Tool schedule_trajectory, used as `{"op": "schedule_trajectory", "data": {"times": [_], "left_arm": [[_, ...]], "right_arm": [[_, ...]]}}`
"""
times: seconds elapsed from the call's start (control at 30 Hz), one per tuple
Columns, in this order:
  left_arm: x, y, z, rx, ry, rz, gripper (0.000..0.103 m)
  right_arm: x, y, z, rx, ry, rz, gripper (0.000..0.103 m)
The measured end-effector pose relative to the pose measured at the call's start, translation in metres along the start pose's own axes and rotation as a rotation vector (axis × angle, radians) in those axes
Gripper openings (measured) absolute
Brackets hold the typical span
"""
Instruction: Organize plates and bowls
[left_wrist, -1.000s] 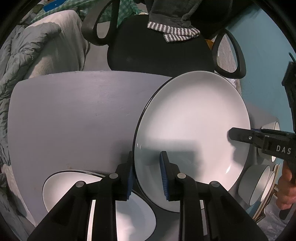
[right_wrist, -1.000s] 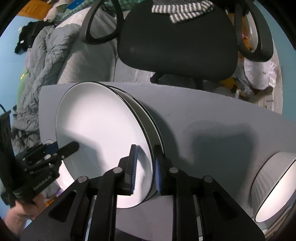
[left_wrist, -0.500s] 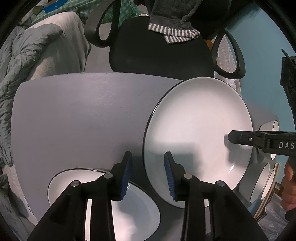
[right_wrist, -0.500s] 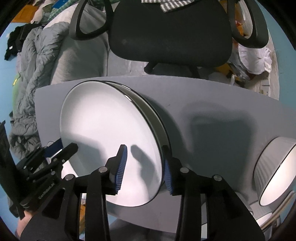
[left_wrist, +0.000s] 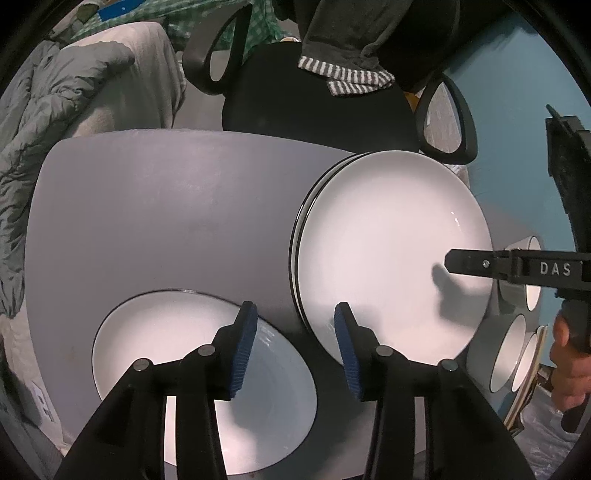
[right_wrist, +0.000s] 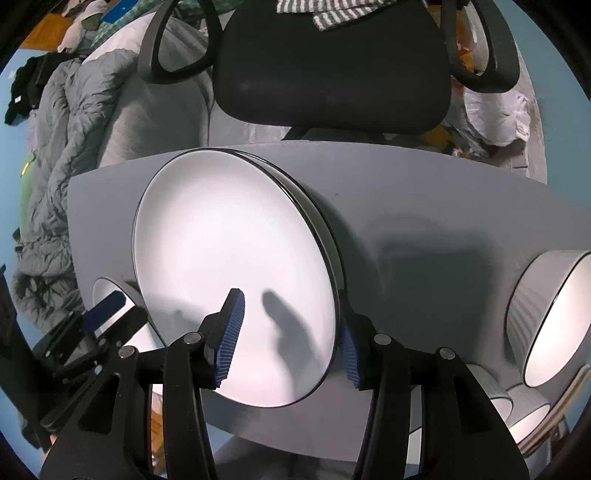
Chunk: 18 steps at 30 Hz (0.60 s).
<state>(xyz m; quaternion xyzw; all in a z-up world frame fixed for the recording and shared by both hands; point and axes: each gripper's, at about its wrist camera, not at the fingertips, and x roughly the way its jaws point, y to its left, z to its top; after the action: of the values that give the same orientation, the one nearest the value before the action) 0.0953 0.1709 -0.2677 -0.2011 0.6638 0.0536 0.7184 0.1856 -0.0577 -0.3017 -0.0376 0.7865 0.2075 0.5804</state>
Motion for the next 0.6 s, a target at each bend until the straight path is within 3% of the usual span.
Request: {"op": "schedule_trajectory", "data": {"times": [0.1, 0.17, 0.4, 0.53, 0.6], "left_arm": [[-0.003, 0.002, -0.003, -0.005, -0.006, -0.007, 0.044], [-0.005, 0.003, -0.005, -0.011, -0.009, -0.012, 0.044], [-0.018, 0.000, -0.016, -0.012, -0.035, -0.029, 0.044], [-0.032, 0.001, -0.025, -0.022, -0.065, -0.032, 0.054], [-0.040, 0.002, -0.030, -0.028, -0.085, -0.026, 0.056]], "right_arm": [[-0.002, 0.000, -0.002, 0.014, -0.009, -0.001, 0.051], [-0.006, 0.000, -0.004, 0.015, -0.023, -0.033, 0.058], [-0.016, 0.007, -0.012, -0.001, -0.061, -0.037, 0.058], [-0.023, 0.020, -0.021, -0.050, -0.091, -0.063, 0.059], [-0.027, 0.029, -0.026, -0.090, -0.111, -0.082, 0.063]]}}
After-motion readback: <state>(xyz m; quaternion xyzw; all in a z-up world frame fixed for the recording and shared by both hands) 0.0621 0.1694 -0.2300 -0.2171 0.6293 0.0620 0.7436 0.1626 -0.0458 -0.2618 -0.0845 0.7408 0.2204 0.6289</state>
